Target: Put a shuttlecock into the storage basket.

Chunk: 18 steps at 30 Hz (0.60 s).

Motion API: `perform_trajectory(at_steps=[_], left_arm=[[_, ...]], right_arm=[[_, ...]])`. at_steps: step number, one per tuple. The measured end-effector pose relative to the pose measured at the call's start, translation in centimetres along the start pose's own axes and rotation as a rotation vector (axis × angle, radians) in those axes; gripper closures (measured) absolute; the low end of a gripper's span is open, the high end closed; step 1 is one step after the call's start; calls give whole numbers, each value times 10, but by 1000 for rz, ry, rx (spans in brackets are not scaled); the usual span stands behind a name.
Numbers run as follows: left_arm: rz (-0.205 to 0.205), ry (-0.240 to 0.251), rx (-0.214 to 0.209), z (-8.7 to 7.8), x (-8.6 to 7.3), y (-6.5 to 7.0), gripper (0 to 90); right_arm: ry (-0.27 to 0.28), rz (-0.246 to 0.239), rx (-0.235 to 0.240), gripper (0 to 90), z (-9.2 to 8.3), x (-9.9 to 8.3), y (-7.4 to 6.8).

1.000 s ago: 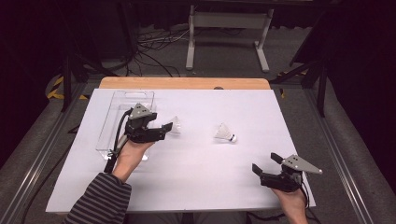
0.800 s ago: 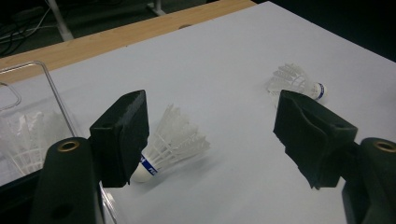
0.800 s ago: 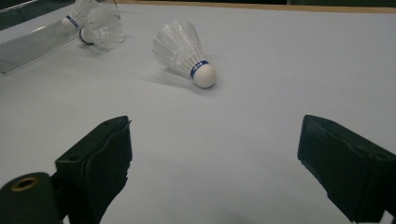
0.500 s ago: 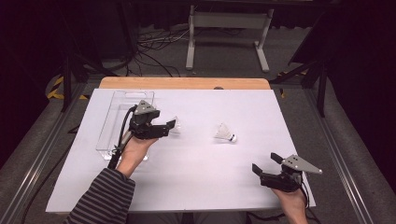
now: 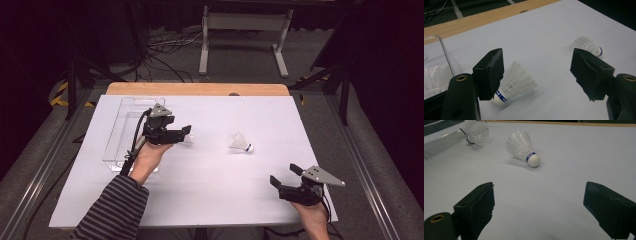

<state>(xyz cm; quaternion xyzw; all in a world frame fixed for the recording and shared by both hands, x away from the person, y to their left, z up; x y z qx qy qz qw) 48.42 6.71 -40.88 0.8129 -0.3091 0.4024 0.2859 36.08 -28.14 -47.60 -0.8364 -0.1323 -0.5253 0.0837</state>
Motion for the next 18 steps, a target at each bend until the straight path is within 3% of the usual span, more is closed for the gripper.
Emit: perform_trajectory(at_steps=[12, 18], left_arm=[[-25, -82, 25, 8, 4, -4, 295], [-73, -141, 34, 14, 3, -5, 306]], right_arm=[[0, -3, 1, 107, 0, 0, 0], [0, -2, 1, 107, 0, 0, 0]])
Point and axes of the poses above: each handheld gripper's, and its own axes: z roughly forward along the jaws, x roughly out of its top, y roughly to its right, the point moved 8 cm from there along z, roughly forward along the jaws, and after that the axes turned 11 degrees about -x, right-handed, at the moved point
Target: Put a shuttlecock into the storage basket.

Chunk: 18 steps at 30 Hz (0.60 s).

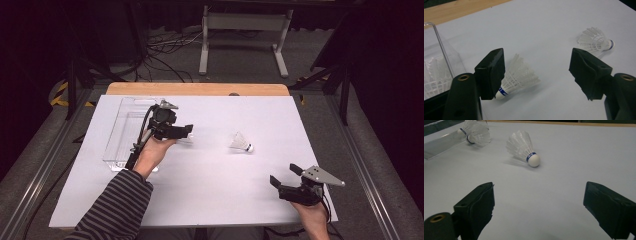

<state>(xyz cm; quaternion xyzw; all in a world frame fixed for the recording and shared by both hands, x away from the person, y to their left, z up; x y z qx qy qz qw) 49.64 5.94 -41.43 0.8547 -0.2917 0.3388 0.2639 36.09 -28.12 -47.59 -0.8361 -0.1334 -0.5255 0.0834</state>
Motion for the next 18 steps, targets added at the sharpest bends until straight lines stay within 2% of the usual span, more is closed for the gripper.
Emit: perform_trajectory(at_steps=[11, 18], left_arm=[[-42, -89, 35, 14, 2, -4, 322], [-49, -133, 57, 24, 5, -6, 326]], right_arm=[[-2, -3, 1, 107, 0, 0, 0], [-1, -2, 3, 107, 0, 0, -1]])
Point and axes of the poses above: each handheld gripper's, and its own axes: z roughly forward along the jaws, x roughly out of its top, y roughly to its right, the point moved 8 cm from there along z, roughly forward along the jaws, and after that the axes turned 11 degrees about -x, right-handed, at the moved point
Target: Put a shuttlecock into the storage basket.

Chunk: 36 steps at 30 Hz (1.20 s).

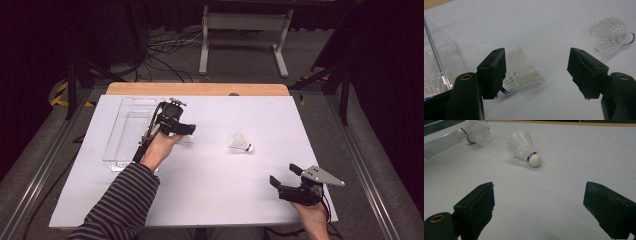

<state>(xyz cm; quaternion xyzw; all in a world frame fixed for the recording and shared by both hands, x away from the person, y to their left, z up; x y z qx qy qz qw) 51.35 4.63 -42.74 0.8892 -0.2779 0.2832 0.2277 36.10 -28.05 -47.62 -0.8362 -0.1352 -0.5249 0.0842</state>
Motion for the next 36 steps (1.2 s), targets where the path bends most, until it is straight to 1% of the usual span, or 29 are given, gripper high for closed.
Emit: perform_trajectory(at_steps=[4, 5, 6, 7, 8, 9, 10, 12, 18, 21, 24, 27, 28, 30, 36], left_arm=[[0, -26, 22, 6, 1, -3, 331], [-10, -33, 23, 8, 0, -3, 332], [-10, -34, 30, 9, 1, -4, 334], [-23, -37, 31, 11, 1, -4, 336], [-17, -43, 36, 11, 1, -6, 339], [-27, -49, 37, 13, 0, -6, 343], [-26, -56, 44, 14, 0, -7, 345], [-40, -63, 46, 16, 0, -9, 350], [-59, -89, 54, 23, -2, -13, 358], [-80, -99, 64, 26, -4, -16, 359], [-90, -108, 63, 28, -5, -18, 362], [-93, -117, 69, 29, -6, -19, 374], [-101, -119, 72, 30, -6, -19, 377], [-100, -121, 76, 31, -6, -21, 380], [-106, -131, 77, 34, -7, -22, 387]], right_arm=[[0, 1, 1, 107, 0, 0, 0], [-1, 2, 2, 107, 0, 0, 0], [-1, 2, 2, 107, 0, 0, 0], [0, 0, 2, 107, 0, 0, 0], [0, -1, 2, 107, 0, 0, 0], [1, -2, 3, 107, 0, 0, 0], [0, -4, 4, 107, 0, 0, 0], [-3, -4, 4, 107, 1, 0, -1], [-3, -6, 3, 107, 1, 0, -1], [-2, -6, 3, 108, 1, 0, -1], [-3, -7, 4, 108, 1, 0, -1], [-4, -7, 4, 107, 1, -1, -1], [-3, -6, 6, 108, 1, 0, -1], [-4, -8, 4, 108, 1, -1, -1], [-7, -8, 6, 108, 1, -1, -1]])
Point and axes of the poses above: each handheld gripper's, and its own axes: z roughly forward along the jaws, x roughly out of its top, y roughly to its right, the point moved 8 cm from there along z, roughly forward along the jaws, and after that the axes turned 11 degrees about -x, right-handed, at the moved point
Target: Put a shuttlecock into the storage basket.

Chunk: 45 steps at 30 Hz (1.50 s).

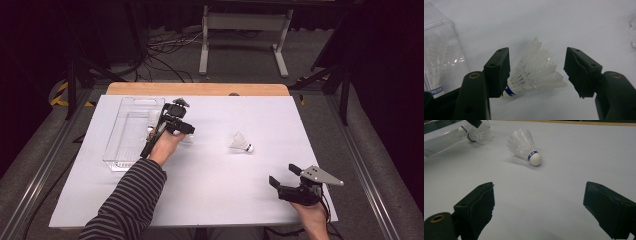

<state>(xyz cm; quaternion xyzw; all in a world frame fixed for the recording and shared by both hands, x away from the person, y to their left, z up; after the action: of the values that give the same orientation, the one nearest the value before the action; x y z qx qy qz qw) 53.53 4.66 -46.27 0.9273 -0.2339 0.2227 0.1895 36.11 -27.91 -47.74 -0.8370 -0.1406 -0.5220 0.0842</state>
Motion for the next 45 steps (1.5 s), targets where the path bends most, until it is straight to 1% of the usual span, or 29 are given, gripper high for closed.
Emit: perform_trajectory(at_steps=[6, 9, 15, 19, 31, 36, 37, 38, 40, 42, 44, 45], left_arm=[[-3, -13, -1, 3, -1, 0, 406], [-7, -19, -3, 3, -2, -1, 429], [-2, -29, -8, 4, -3, 0, 481], [5, -41, -14, 5, -4, 1, 523], [32, -58, -3, 6, -7, 1, 646], [54, -67, 5, 7, -7, 1, 692], [55, -59, -7, 7, -7, 2, 717], [56, -57, -7, 6, -6, 2, 747], [67, -67, -7, 7, -7, 3, 764], [67, -77, -12, 8, -8, 4, 783], [66, -80, -12, 8, -8, 5, 807], [75, -76, -15, 9, -7, 5, 821]], right_arm=[[1, 1, 2, 108, 0, 0, 0], [0, 0, 0, 108, 0, 0, 0], [1, 0, 1, 108, 0, 0, 0], [1, 1, 2, 108, 0, 0, 0], [1, -1, 2, 109, 0, 0, 0], [-1, -1, 3, 109, 0, 0, -1], [-2, -2, 3, 109, 0, 0, -1], [-4, -3, 3, 109, 0, -1, -1], [-3, -6, 1, 109, 1, -1, 0], [-3, -4, 4, 109, 0, -1, -1], [-3, -2, 3, 109, 0, 0, -1], [-4, -2, 3, 109, 0, -1, -1]])
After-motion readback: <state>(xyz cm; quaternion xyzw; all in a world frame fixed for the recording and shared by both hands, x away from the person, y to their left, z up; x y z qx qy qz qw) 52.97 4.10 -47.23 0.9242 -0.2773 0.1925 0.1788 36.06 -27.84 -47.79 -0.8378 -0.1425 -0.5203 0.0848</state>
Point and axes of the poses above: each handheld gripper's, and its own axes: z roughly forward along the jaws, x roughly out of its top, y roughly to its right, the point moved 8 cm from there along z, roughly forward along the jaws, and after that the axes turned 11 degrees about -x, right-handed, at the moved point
